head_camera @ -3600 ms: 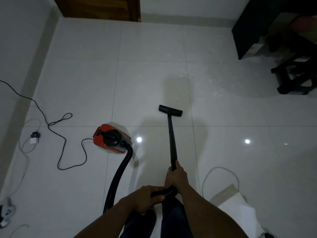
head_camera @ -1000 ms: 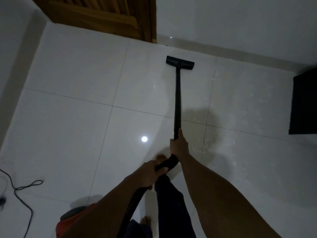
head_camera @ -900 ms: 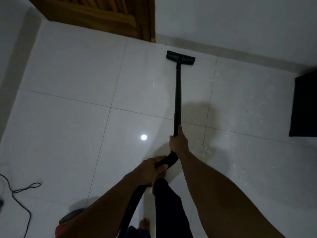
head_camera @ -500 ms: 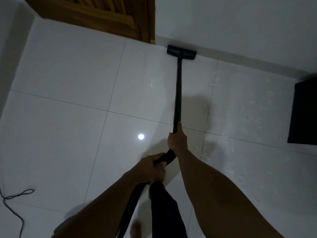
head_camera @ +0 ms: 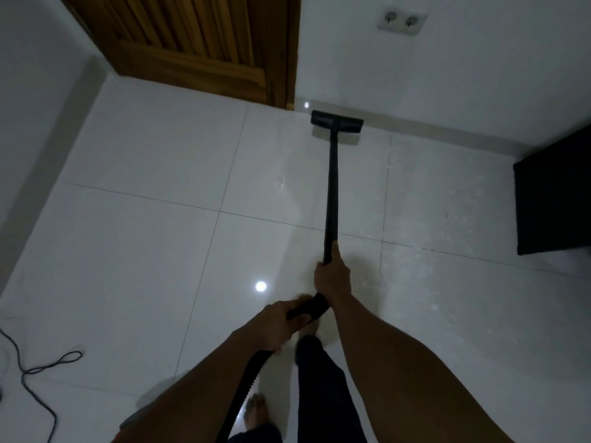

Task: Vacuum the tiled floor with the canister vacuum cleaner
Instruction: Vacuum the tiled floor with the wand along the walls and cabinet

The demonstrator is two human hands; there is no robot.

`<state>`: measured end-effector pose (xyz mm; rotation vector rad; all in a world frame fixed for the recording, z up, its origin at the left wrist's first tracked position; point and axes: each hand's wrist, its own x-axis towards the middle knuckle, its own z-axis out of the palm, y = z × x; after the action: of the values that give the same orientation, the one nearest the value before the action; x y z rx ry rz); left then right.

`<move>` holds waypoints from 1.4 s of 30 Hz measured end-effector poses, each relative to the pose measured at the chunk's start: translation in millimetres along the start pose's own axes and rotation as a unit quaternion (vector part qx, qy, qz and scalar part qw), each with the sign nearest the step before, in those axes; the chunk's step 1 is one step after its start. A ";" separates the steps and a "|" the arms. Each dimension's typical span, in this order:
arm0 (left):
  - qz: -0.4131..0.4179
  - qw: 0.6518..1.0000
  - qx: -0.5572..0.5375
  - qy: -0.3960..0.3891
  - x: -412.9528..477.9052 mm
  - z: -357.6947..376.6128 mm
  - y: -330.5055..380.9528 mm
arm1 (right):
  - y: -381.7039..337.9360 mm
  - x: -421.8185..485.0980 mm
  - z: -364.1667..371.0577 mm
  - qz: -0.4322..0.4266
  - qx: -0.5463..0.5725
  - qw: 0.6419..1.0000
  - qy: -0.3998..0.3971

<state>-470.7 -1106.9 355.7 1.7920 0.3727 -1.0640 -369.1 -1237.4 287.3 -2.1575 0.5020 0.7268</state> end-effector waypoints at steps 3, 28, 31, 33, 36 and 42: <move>0.030 0.999 0.033 -0.004 -55.9 23.6 -21.5 | 24.7 -62.1 8.0 -0.018 0.016 1.000 0.012; 0.076 0.985 0.156 0.000 -300.2 337.4 -231.3 | 320.4 -423.6 9.6 -0.018 0.139 0.988 0.062; 0.092 0.983 0.159 0.003 -334.6 372.7 -239.7 | 357.3 -459.2 11.4 -0.006 0.150 0.986 0.071; 0.096 0.980 0.173 -0.007 -358.4 394.6 -250.9 | 380.8 -485.1 17.1 0.005 0.157 0.985 0.073; 0.090 0.980 0.174 -0.018 -388.8 422.6 -267.6 | 412.5 -521.0 28.5 0.014 0.160 0.984 0.082; 0.079 0.984 0.149 -0.051 -439.0 475.2 -336.5 | 483.6 -601.5 56.4 0.027 0.158 0.983 0.090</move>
<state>-1176.9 -1266.4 442.9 1.9827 0.0048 -1.1385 -1115.4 -1422.0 375.3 -1.9249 0.7218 0.4459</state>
